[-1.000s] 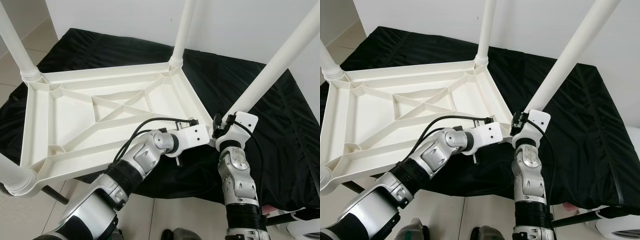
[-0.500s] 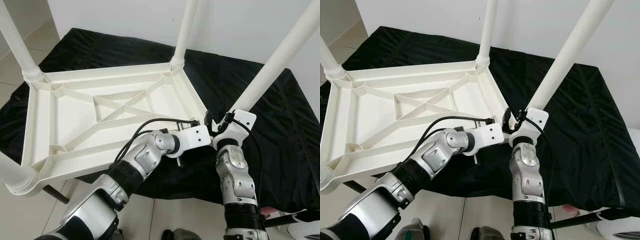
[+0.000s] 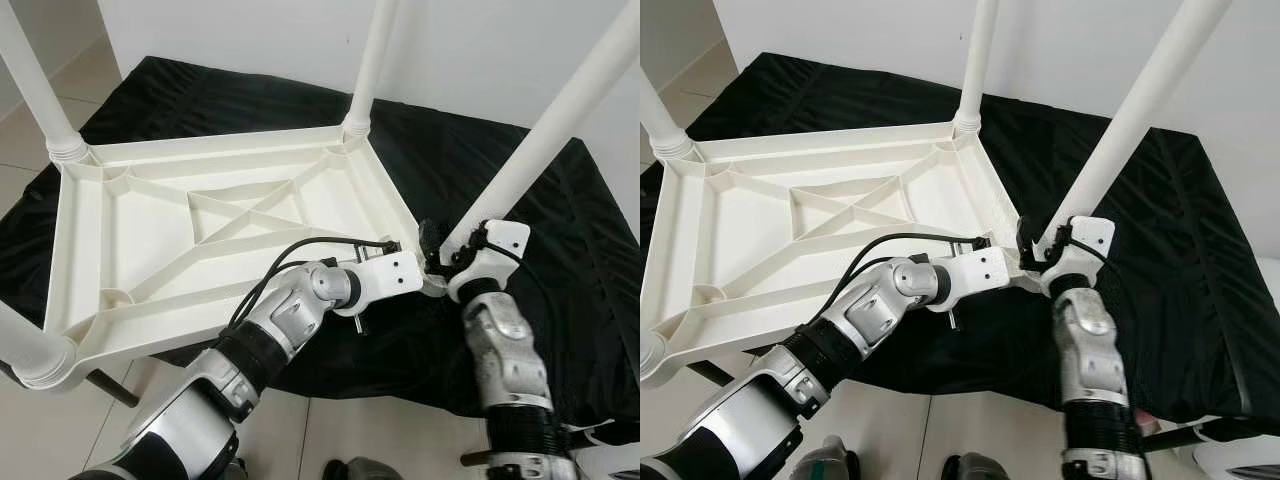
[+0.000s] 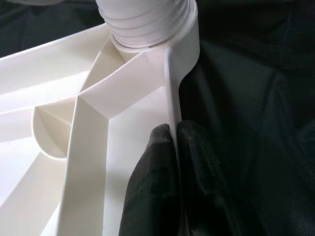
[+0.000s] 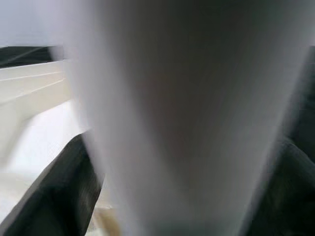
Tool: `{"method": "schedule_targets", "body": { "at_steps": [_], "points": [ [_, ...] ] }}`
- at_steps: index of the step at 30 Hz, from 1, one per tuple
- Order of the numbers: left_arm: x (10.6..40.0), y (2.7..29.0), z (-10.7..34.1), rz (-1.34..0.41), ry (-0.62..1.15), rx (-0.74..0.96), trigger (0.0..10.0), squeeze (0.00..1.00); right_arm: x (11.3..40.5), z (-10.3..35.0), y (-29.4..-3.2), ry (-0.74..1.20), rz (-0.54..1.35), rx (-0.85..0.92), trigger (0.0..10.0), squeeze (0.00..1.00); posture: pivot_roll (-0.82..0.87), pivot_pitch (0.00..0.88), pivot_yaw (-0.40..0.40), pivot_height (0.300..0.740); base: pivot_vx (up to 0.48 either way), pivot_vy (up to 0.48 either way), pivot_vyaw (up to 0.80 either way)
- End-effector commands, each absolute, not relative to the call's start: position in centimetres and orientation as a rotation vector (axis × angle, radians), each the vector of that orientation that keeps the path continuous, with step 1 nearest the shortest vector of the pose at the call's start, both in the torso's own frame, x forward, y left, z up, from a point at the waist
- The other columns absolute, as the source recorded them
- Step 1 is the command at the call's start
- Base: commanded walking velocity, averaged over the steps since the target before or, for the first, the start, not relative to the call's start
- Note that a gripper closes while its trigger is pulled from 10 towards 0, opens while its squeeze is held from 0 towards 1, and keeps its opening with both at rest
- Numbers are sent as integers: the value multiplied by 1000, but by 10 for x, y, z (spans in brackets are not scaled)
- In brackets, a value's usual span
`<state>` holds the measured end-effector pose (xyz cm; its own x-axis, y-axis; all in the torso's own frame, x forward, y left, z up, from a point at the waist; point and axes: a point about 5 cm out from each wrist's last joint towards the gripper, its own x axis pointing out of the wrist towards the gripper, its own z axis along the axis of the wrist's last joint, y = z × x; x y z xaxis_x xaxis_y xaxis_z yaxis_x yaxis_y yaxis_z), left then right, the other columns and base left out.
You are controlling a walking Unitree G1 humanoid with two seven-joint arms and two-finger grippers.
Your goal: Building children table
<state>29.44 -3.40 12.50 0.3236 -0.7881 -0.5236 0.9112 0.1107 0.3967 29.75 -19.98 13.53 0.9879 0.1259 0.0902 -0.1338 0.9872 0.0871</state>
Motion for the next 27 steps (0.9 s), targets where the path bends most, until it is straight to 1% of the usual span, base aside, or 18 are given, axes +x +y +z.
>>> {"method": "schedule_targets", "body": {
  "at_steps": [1, 2, 5, 7, 8, 9, 10, 14, 19, 27],
  "points": [
    [281, -36, 102, -1342, 303, 785, 10000, 0, 298, 133, -204, -84, 210, 105, 10000, 0, -13, 14, -72, 740, 0, 0, 0],
    [281, -36, 102, -1342, 303, 785, 10000, 0, 298, 133, -204, -84, 210, 105, 10000, 0, -13, 14, -72, 740, 0, 0, 0],
    [282, -36, 103, -1340, 301, 787, 10000, 0, 297, 133, -207, -81, 329, 84, 10000, 0, -13, 17, -65, 740, 0, 0, 0],
    [282, -36, 103, -1339, 301, 788, 10000, 0, 296, 133, -208, -82, 358, 82, 10000, 0, -13, 17, -65, 740, 0, 0, 0],
    [284, -36, 104, -1337, 300, 788, 10000, 0, 298, 134, -213, -84, 399, 63, 10000, 0, -12, 18, -60, 740, 0, 0, 0],
    [284, -36, 104, -1337, 300, 788, 10000, 0, 298, 134, -213, -84, 399, 63, 10000, 0, -12, 18, -60, 740, 0, 0, 0],
    [285, -36, 105, -1335, 299, 788, 10000, 0, 302, 135, -222, -83, 419, 37, 10000, 0, -10, 18, -61, 740, 0, 0, 0],
    [286, -35, 106, -1333, 298, 791, 10000, 0, 308, 133, -234, -55, 460, 5, 10000, 0, -14, 15, -53, 740, 0, 0, 0],
    [287, -35, 106, -1333, 296, 793, 10000, 0, 311, 135, -240, -46, 481, -22, 10000, 0, -15, 13, -50, 740, 0, 0, 0],
    [288, -36, 108, -1333, 290, 795, 10000, 0, 316, 135, -246, -15, 573, -70, 10000, 0, -14, 10, -51, 740, 0, 0, 0]
  ]
}}
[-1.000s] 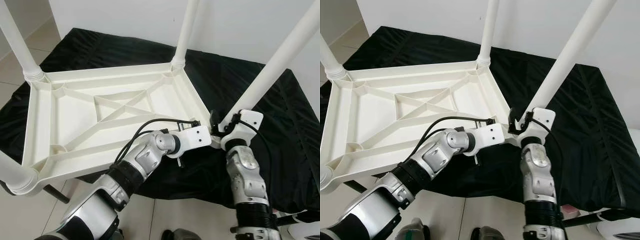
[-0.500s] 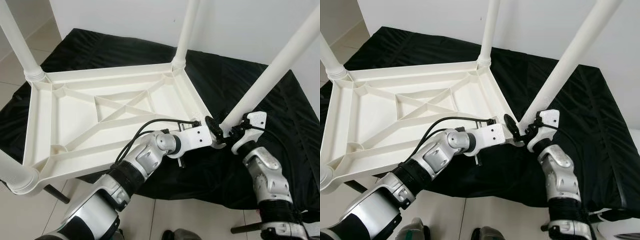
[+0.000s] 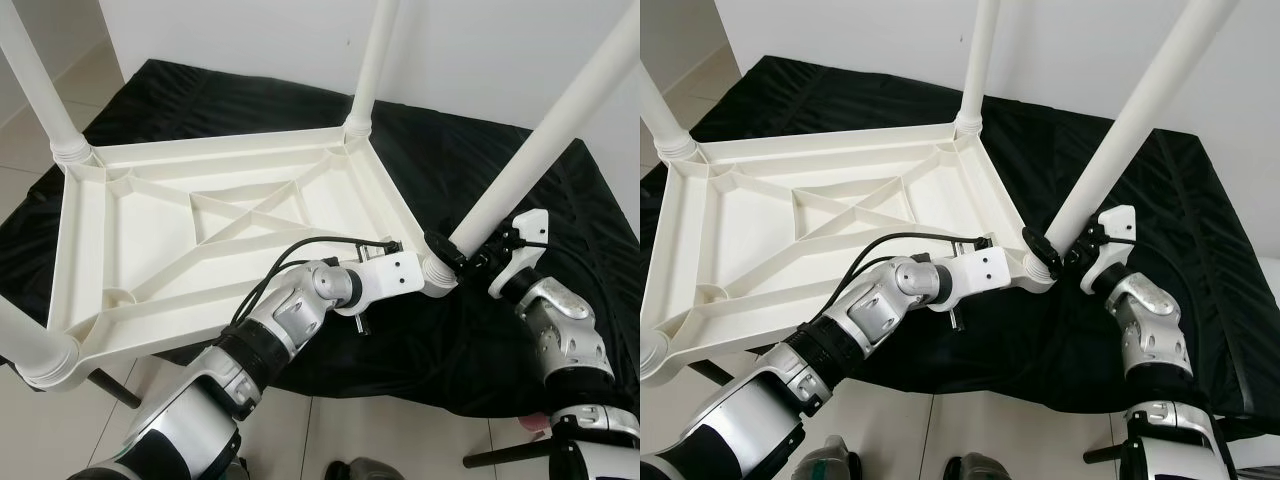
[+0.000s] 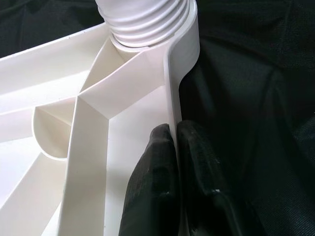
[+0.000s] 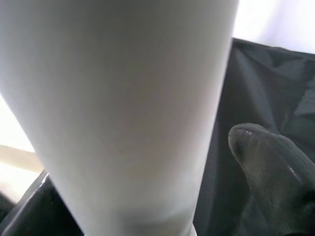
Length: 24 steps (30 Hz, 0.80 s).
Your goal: Building children table
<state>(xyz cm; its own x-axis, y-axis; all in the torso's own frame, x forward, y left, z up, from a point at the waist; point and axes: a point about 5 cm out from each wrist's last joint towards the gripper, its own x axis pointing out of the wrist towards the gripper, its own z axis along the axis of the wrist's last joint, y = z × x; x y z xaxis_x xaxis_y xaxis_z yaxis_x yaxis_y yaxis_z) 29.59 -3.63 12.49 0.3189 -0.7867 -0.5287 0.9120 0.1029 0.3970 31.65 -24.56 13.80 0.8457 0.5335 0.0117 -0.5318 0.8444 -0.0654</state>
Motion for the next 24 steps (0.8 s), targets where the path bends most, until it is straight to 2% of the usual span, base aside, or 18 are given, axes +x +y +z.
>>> {"method": "schedule_targets", "body": {
  "at_steps": [1, 4, 5, 6, 7, 8, 10, 11, 12, 13, 19, 20, 21, 22, 23, 24],
  "points": [
    [288, -36, 108, -1333, 289, 795, 10000, 0, 316, 134, -247, -10, 581, -68, 10000, 0, -14, 11, -51, 740, 0, 0, 0],
    [288, -37, 108, -1333, 289, 795, 10000, 0, 316, 133, -247, -8, 586, -70, 10000, 0, -13, 14, -52, 740, 0, 0, 0],
    [288, -37, 108, -1334, 289, 794, 10000, 0, 316, 132, -247, -6, 593, -71, 8588, 0, -13, 13, -52, 740, 0, 0, 0],
    [288, -37, 108, -1334, 289, 793, 10000, 0, 316, 131, -248, -3, 598, -73, 6078, 0, -14, 15, -52, 740, 0, 0, 0],
    [287, -37, 108, -1335, 289, 793, 10000, 0, 315, 131, -249, -1, 601, -73, 6078, 0, -14, 15, -52, 740, 0, 0, 0],
    [287, -37, 108, -1335, 289, 793, 10000, 0, 314, 129, -249, 6, 608, -77, 3412, 0, -16, 18, -52, 740, 0, 0, 0],
    [287, -38, 108, -1336, 289, 793, 10000, 0, 313, 129, -250, 10, 612, -79, 3098, 0, -16, 18, -52, 740, 0, 0, 0],
    [287, -38, 108, -1337, 288, 793, 10000, 0, 313, 128, -251, 14, 616, -80, 1647, 0, -18, 20, -51, 740, 0, 0, 0],
    [287, -38, 108, -1337, 288, 793, 10000, 0, 313, 128, -251, 14, 616, -80, 1647, 0, -18, 20, -51, 740, 0, 0, 0],
    [287, -38, 108, -1339, 288, 791, 10000, 0, 312, 128, -252, 15, 622, -84, 0, 0, -20, 19, -51, 740, 0, 0, 0],
    [286, -39, 108, -1343, 286, 791, 10000, 0, 310, 126, -255, 18, 637, -88, 0, 0, -25, 21, -52, 740, 0, 0, 0],
    [286, -40, 108, -1344, 285, 790, 10000, 0, 310, 126, -254, 18, 639, -88, 2902, 0, -25, 23, -52, 740, 0, 0, 0],
    [285, -40, 108, -1345, 285, 788, 10000, 0, 309, 125, -254, 18, 640, -87, 4667, 0, -25, 24, -54, 740, 0, 0, 0],
    [285, -40, 108, -1345, 285, 788, 10000, 0, 309, 125, -254, 18, 640, -87, 4667, 0, -25, 24, -54, 740, 0, 0, 0],
    [285, -40, 108, -1346, 285, 787, 10000, 0, 309, 125, -253, 16, 638, -84, 10000, 0, -25, 24, -54, 740, 0, 0, 0],
    [285, -41, 108, -1346, 285, 786, 10000, 0, 308, 126, -251, 12, 638, -78, 10000, 0, -25, 24, -55, 740, 0, 0, 0]
  ]
}}
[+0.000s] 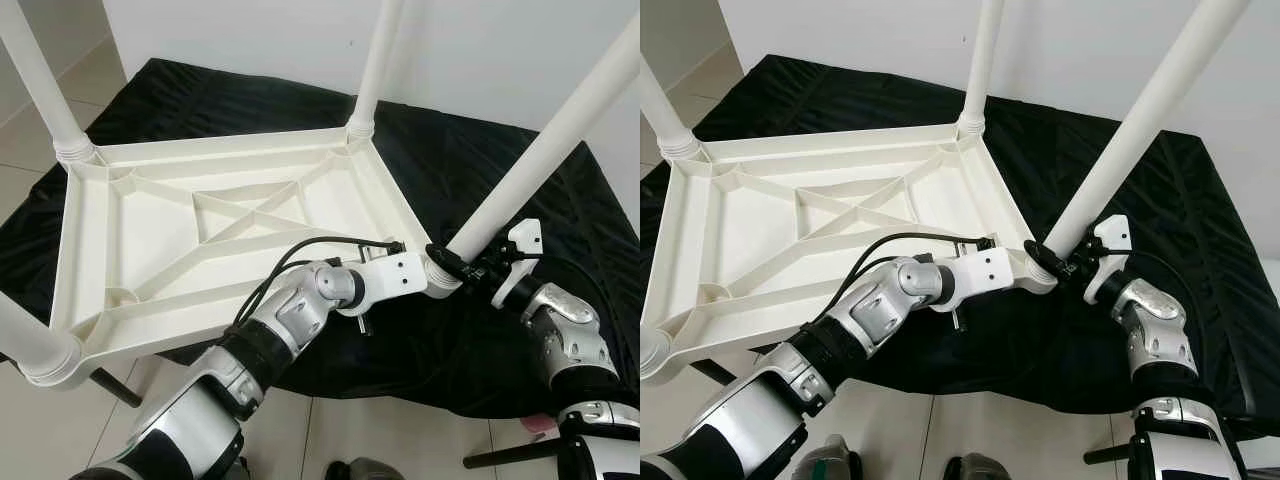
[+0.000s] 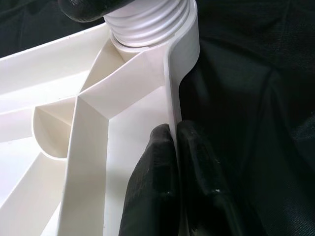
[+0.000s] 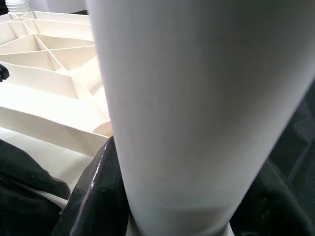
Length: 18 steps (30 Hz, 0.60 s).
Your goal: Building children table
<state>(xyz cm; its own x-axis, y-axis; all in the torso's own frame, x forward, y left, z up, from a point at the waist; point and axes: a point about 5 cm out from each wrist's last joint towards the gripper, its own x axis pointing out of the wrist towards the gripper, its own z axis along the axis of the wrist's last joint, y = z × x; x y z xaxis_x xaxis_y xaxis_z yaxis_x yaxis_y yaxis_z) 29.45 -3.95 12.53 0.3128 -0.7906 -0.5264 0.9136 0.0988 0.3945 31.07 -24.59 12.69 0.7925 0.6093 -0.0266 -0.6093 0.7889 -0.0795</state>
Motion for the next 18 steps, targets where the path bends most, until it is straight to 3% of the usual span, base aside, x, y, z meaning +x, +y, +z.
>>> {"method": "schedule_targets", "body": {
  "at_steps": [1, 18],
  "points": [
    [285, -41, 108, -1347, 285, 785, 10000, 0, 308, 126, -250, 9, 638, -74, 10000, 0, -25, 24, -55, 740, 0, 0, 0],
    [281, -42, 105, -1353, 291, 782, 10000, 0, 302, 130, -206, -77, 467, 45, 10000, 0, -21, 18, -67, 740, 0, 0, 0]
  ]
}}
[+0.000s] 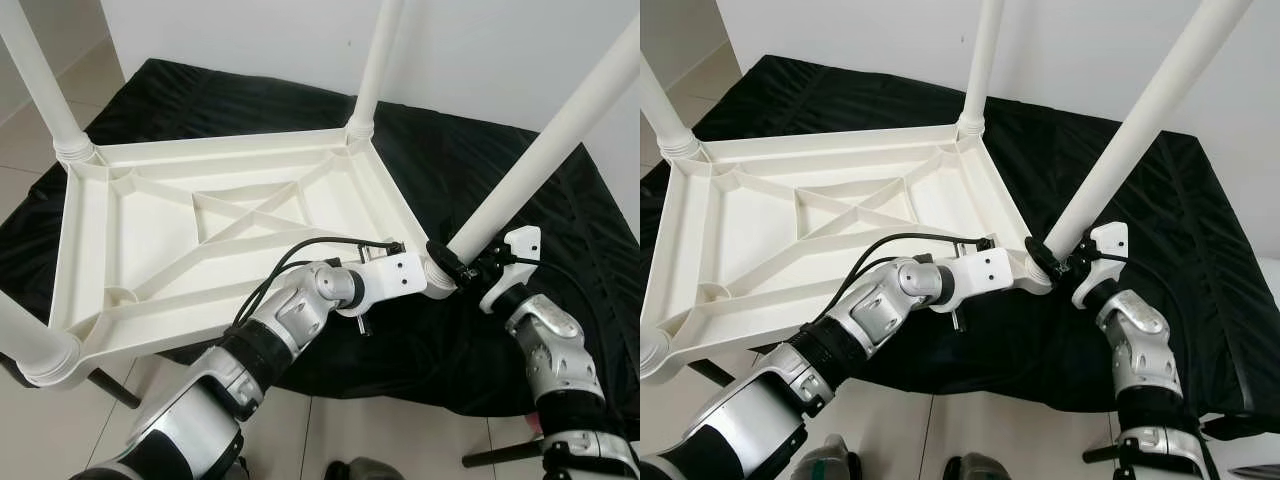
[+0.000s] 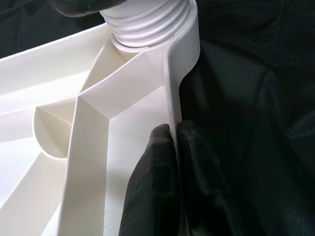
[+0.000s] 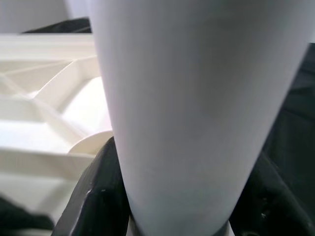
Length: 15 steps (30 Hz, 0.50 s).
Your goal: Building children table
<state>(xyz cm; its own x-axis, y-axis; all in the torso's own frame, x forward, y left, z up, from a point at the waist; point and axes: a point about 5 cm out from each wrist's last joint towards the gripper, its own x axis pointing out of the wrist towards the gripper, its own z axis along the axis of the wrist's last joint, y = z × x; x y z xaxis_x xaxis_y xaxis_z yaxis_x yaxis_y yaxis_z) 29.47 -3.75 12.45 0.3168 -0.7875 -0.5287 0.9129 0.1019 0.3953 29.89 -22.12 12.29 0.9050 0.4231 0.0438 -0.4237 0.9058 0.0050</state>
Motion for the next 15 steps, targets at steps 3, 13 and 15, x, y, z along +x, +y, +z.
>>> {"method": "schedule_targets", "body": {
  "at_steps": [3, 13, 15],
  "points": [
    [280, -41, 103, -1357, 293, 784, 10000, 0, 301, 133, -195, -98, 412, 36, 10000, 0, -21, 17, -66, 740, 0, 0, 0],
    [279, -41, 103, -1361, 294, 785, 10000, 0, 302, 145, -171, -130, 208, 138, 10000, 0, -16, 15, -72, 740, 0, 0, 0],
    [279, -42, 103, -1360, 293, 785, 10000, 0, 303, 145, -168, -120, 156, 150, 10000, 0, -15, 15, -74, 740, 0, 0, 0]
  ]
}}
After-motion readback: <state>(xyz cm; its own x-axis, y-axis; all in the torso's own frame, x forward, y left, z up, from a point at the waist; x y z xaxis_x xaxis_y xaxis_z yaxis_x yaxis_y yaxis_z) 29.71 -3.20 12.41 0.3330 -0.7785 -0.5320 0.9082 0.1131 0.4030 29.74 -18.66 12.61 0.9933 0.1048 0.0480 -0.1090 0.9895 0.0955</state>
